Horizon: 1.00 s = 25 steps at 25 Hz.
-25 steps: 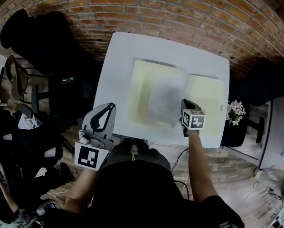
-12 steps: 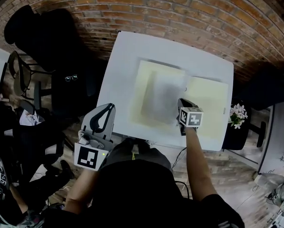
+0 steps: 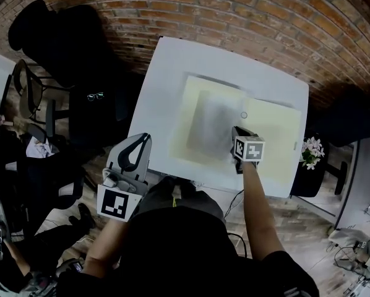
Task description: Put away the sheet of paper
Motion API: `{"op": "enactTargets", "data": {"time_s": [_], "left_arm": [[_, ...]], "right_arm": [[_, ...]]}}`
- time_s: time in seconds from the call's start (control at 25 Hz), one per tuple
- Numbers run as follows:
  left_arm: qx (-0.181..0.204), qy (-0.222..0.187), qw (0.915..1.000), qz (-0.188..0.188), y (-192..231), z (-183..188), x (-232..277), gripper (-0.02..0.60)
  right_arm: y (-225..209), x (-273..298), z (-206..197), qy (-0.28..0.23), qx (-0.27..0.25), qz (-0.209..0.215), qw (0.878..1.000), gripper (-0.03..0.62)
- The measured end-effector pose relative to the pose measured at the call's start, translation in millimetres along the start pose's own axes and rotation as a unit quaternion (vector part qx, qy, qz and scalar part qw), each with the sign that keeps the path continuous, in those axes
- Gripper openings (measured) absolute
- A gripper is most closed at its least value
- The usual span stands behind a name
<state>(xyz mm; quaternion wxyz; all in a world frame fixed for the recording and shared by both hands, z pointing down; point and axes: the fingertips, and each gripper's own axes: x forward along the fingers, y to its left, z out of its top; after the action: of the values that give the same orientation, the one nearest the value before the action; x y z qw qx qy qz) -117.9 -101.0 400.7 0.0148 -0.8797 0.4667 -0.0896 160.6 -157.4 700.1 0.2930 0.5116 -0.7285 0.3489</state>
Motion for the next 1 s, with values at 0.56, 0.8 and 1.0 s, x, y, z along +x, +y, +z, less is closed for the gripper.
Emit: {"op": "enactTargets", "data": {"time_s": [0.56, 0.8, 1.0], "left_arm": [[-0.004, 0.006, 0.9999, 0.007, -1, -5, -8, 0.031], [-0.004, 0.009, 0.9999, 0.012, -1, -6, -14, 0.031], [-0.002, 0.009, 0.9999, 0.011, -3, -6, -18, 0.031]], "right_arm": [[30, 19, 9, 0.010, -0.038, 0.025, 0.999, 0.015], [40, 25, 10, 0.012, -0.044, 0.032, 0.998, 0.016], [44, 27, 11, 0.008, -0.053, 0.041, 0.998, 0.017]]}}
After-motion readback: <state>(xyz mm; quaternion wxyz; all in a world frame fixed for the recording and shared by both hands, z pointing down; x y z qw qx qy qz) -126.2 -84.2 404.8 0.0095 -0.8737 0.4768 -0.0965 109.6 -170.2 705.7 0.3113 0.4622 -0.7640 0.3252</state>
